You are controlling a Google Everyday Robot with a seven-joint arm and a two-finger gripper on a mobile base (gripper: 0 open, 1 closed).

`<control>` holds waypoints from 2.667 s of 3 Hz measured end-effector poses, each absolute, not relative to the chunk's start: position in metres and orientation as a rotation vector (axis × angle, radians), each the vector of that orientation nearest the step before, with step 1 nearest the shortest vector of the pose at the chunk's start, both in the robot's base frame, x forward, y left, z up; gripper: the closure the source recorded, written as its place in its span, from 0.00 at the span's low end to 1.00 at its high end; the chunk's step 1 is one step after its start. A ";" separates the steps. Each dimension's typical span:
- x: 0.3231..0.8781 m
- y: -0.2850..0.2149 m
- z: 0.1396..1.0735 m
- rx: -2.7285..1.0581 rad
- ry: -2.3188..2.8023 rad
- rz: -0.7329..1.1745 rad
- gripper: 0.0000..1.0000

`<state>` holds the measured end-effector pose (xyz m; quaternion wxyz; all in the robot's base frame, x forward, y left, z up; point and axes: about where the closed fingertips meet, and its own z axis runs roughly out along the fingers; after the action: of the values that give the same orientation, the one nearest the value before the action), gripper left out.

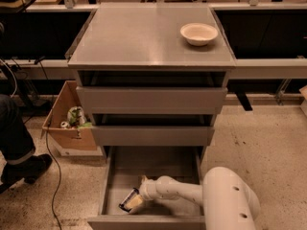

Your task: Pick rxbar blueberry from bottom drawer and place on counter

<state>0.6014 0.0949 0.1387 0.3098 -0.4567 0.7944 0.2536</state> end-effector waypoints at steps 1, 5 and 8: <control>0.604 0.116 0.107 -1.204 2.100 0.691 0.00; 0.605 0.126 0.112 -1.206 2.044 0.597 0.65; 0.622 0.125 0.173 -1.234 1.932 0.514 1.00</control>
Offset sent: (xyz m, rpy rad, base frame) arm 0.0065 0.0368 -0.0682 0.0041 0.0132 -0.0055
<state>0.6222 0.1249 0.1727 0.3857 -0.4844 0.7588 0.2019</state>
